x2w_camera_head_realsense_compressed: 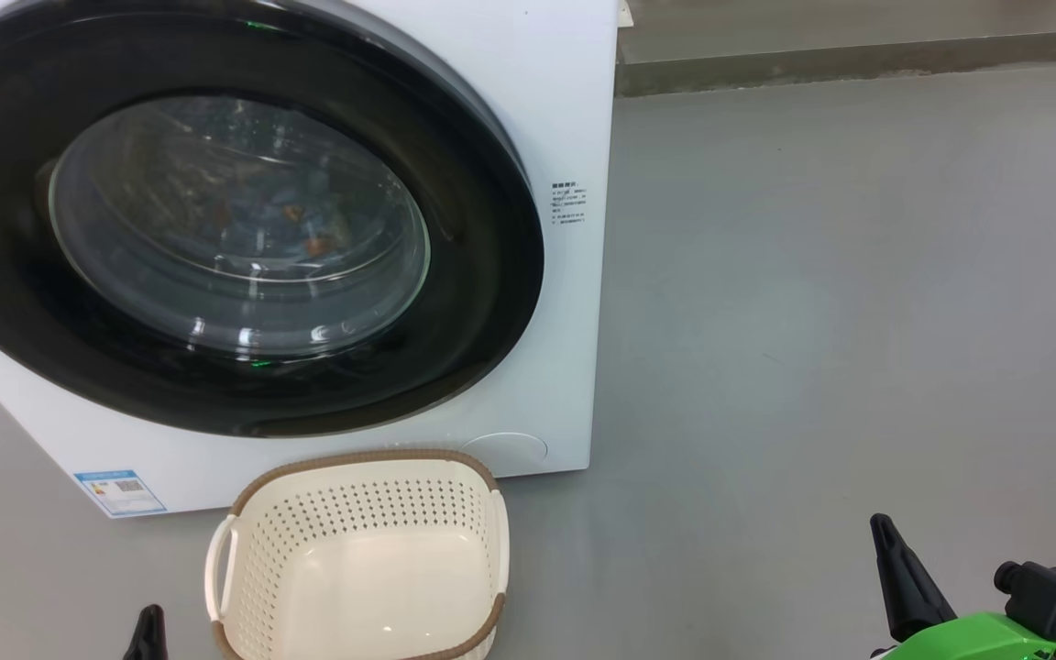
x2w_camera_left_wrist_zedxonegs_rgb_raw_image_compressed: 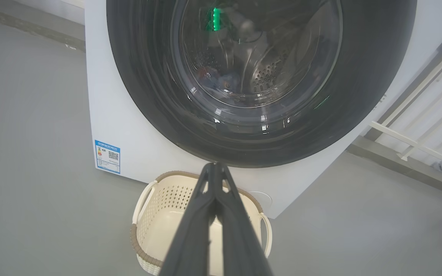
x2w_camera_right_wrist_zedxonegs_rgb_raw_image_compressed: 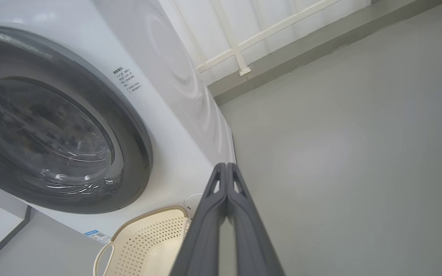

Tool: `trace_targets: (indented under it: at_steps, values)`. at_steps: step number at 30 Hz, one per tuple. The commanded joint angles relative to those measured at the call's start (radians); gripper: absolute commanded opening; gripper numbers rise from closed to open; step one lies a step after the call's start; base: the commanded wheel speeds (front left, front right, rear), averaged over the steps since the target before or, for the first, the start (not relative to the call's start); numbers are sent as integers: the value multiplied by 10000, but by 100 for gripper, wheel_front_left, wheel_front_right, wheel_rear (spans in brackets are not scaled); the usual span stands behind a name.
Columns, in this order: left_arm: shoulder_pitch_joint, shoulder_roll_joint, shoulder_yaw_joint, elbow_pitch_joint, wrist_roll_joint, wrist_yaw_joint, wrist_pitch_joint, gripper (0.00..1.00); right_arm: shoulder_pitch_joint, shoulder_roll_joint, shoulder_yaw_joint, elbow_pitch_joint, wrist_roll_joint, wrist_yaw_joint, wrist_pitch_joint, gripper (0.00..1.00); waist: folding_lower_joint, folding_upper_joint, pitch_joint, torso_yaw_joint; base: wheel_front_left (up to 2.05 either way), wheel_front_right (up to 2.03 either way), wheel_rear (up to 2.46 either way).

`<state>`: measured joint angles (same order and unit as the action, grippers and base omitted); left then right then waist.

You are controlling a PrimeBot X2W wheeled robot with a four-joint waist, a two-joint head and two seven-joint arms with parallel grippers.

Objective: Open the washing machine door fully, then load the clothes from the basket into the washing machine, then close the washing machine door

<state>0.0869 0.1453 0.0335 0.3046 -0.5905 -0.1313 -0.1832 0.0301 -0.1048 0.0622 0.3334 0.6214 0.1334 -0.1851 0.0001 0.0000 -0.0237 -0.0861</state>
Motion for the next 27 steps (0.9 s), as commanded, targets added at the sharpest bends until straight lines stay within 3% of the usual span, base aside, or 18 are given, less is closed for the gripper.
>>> trace_targets:
  at_steps: [1, 27]
  values:
    - [-394, 132, 170, -253, -331, 1, 109, 0, -459, -80, -75, -296, 327, -6, 66, 0, -1, 0, 6, 18, 0, 0, 0]
    - [-793, -146, 334, -342, -2860, 2, 844, 0, -693, 60, -480, -449, 2803, -11, 793, 0, -1, 0, 73, 235, 0, 0, 0]
